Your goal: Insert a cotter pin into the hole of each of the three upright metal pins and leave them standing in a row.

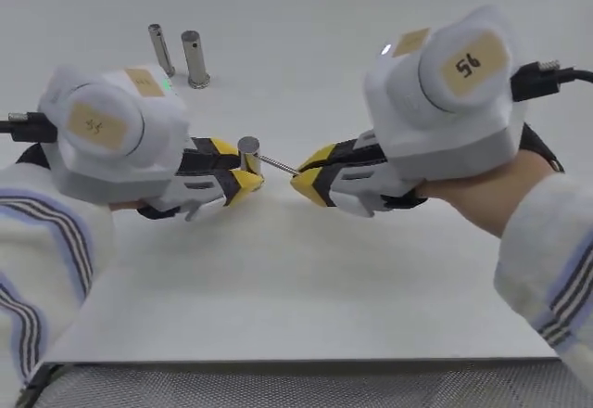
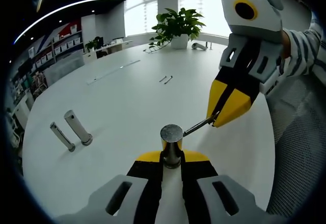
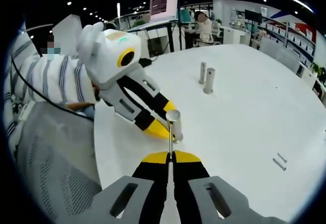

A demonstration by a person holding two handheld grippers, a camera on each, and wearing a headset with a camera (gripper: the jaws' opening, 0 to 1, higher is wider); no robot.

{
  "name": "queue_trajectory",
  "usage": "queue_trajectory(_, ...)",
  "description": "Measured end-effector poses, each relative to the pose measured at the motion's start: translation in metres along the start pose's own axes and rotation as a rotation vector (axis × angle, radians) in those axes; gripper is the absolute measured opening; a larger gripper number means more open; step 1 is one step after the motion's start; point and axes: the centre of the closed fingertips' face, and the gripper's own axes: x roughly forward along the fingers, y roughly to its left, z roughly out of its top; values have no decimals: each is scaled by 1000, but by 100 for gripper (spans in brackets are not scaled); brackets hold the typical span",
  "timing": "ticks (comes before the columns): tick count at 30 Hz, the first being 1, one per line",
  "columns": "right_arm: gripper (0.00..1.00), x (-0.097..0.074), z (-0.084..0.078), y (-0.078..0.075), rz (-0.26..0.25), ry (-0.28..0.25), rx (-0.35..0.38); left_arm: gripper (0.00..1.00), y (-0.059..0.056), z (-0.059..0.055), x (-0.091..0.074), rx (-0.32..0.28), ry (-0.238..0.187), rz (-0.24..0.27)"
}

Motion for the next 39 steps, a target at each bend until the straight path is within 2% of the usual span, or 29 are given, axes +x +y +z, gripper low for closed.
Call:
queue_trajectory(3, 3, 2, 2, 1, 5, -10, 9, 11, 0, 0, 0, -8, 1, 3)
queue_trajectory(12, 3, 2, 1, -5, -27, -15, -12, 11, 1, -1, -2, -41, 9, 6)
queue_trajectory(17, 3, 3, 1, -7, -31, -13, -25, 11, -1, -4, -6, -28, 21, 1)
queue_trajectory(28, 3, 6, 6, -6, 4, 18, -128, 10, -2, -3, -10, 0, 25, -8)
queue_trajectory(39, 3, 15, 13, -2, 25, 19, -146, 10, -4, -3, -9, -10, 26, -11)
